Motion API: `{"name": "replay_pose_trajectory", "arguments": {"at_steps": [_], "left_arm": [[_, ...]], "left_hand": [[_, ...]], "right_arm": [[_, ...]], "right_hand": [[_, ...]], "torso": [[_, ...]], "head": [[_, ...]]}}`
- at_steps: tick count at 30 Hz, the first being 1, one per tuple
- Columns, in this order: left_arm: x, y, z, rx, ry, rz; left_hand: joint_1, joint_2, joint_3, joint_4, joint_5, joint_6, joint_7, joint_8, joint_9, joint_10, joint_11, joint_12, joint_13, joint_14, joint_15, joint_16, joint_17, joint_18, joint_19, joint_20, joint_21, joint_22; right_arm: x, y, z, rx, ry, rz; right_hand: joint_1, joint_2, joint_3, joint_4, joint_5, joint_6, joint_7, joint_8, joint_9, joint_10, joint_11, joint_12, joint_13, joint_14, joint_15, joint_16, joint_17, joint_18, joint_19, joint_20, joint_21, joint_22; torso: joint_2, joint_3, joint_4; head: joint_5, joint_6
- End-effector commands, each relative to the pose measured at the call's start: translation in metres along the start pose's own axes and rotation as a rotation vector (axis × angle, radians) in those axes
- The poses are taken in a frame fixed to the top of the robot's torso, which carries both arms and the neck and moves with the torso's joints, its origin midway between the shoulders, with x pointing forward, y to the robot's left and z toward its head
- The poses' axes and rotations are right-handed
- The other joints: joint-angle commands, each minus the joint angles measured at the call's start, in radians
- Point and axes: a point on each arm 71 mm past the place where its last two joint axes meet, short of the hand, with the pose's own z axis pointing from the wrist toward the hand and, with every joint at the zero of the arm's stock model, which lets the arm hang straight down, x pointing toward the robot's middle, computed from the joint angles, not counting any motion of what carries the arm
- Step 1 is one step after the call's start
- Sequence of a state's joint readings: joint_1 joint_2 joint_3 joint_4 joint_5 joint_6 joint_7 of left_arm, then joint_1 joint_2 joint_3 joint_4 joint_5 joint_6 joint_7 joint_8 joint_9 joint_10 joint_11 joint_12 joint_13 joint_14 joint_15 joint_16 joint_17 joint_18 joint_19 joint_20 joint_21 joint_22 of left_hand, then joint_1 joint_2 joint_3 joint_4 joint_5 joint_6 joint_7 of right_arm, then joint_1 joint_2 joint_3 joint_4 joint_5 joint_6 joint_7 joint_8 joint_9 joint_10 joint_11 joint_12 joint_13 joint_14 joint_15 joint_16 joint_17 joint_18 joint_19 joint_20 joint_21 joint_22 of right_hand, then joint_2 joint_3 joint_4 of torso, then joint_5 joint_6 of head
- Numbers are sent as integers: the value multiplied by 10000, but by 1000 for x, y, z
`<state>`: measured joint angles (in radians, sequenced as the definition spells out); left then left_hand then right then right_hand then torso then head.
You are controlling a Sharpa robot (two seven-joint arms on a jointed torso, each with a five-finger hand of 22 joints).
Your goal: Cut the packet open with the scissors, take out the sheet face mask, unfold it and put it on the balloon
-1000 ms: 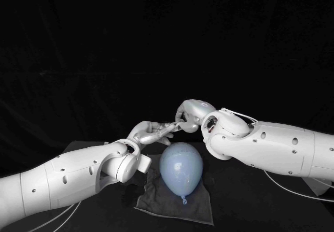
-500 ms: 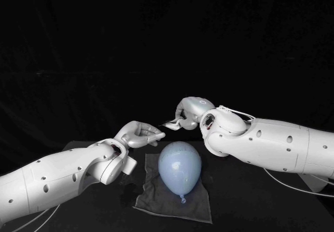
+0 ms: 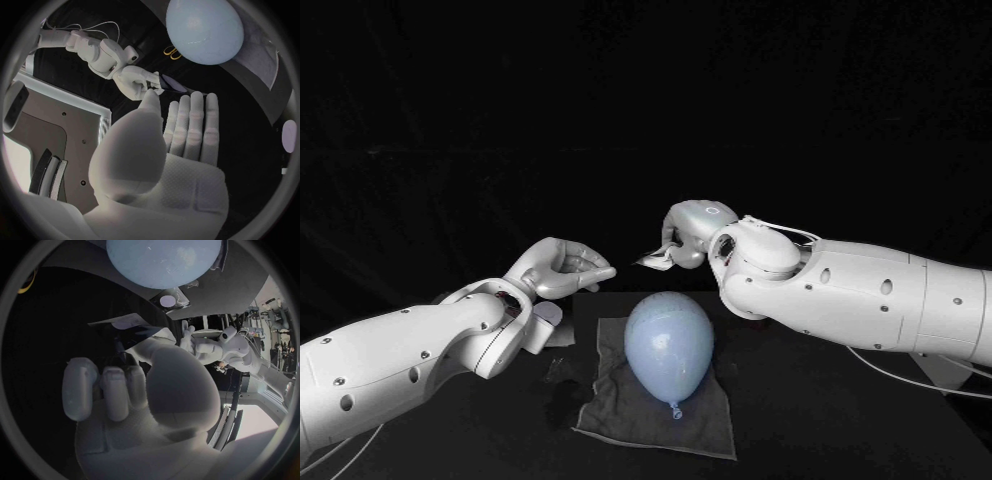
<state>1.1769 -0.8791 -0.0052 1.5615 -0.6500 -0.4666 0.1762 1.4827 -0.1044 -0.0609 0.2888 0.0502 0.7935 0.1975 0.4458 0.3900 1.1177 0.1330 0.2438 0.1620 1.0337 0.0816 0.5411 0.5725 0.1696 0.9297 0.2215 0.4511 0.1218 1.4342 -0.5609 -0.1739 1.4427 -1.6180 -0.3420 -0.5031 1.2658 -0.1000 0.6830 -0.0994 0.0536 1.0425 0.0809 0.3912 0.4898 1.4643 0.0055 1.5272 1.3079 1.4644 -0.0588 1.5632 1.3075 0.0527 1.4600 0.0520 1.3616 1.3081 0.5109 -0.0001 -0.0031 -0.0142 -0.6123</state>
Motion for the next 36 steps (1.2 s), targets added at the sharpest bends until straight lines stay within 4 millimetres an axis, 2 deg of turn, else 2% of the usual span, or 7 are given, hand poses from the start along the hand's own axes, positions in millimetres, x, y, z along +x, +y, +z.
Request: {"name": "replay_pose_trajectory", "arguments": {"at_steps": [1,3,4,13,15,21,36], "left_arm": [[2,-9,3,184,-617,237],[8,-12,6,68,-470,344],[11,-14,8,7,-322,457],[36,-25,25,-285,643,1698],[40,-26,29,-378,615,1909],[44,-28,38,-531,298,2220],[49,-32,44,-491,-216,2095]], "left_hand": [[-673,-190,-133,49,8,-1084,117,-113,23,-443,139,-56,4,127,37,-11,-53,144,139,-31,-75,-38],[-923,-798,-46,75,34,-2446,32,-527,-153,-1146,124,-343,-135,130,63,-119,-101,137,171,-35,-161,-97],[-983,-848,-49,81,4,-2647,-159,-490,-155,-1203,124,-322,-144,141,56,-171,-123,138,185,-32,-208,-129],[-777,-1214,-823,109,59,-1706,47,-18,-203,-2597,514,-326,-261,-363,413,-734,-304,120,-101,179,-756,-435],[-554,-862,-381,95,30,-1374,196,40,-263,-2496,405,153,-72,-227,323,-639,-241,143,21,172,-786,-454],[-85,-439,542,46,3,-602,33,218,-441,-2650,188,1734,654,108,121,-240,23,147,437,25,-754,-436],[123,-266,2074,19,-3,470,-390,377,-809,-3166,-200,4174,1804,693,-277,859,636,134,1103,-354,-271,-198]], "right_arm": [[2,1,1,44,301,-682],[2,3,2,42,357,-740],[3,3,2,38,379,-761],[4,10,3,-44,455,-837],[4,11,3,-73,449,-844],[4,13,2,-131,448,-850],[4,17,-2,-265,564,-927]], "right_hand": [[8,101,26,-50,-48,57,-2,42,5,930,-42,42,2436,1059,-24,67,2610,-86,250,-42,35,1728],[9,99,29,-57,-47,59,-3,44,6,931,-43,46,2438,1060,-25,69,2616,-84,245,-43,25,1724],[9,99,29,-57,-47,59,-3,44,6,931,-43,46,2438,1060,-25,69,2616,-84,245,-43,25,1724],[9,99,29,-57,-47,59,-3,44,6,931,-43,46,2438,1060,-25,69,2616,-84,245,-43,25,1724],[9,99,29,-57,-47,59,-3,44,6,931,-43,46,2438,1060,-25,69,2616,-84,245,-43,25,1724],[9,98,36,-68,-48,61,-5,50,8,933,-46,51,2440,1059,-27,68,2613,-82,242,-45,16,1721],[11,99,43,-75,-46,62,-6,53,8,934,-47,55,2442,1061,-28,70,2618,-84,246,-47,25,1726]], "torso": [[2,2,-16],[-5,5,-13],[-6,8,-9],[0,16,-19],[2,22,-17],[4,25,-22],[-2,9,7]], "head": [[-14,-28],[-2,-44],[0,-51],[16,-69],[30,-77],[60,-94],[42,-128]]}}
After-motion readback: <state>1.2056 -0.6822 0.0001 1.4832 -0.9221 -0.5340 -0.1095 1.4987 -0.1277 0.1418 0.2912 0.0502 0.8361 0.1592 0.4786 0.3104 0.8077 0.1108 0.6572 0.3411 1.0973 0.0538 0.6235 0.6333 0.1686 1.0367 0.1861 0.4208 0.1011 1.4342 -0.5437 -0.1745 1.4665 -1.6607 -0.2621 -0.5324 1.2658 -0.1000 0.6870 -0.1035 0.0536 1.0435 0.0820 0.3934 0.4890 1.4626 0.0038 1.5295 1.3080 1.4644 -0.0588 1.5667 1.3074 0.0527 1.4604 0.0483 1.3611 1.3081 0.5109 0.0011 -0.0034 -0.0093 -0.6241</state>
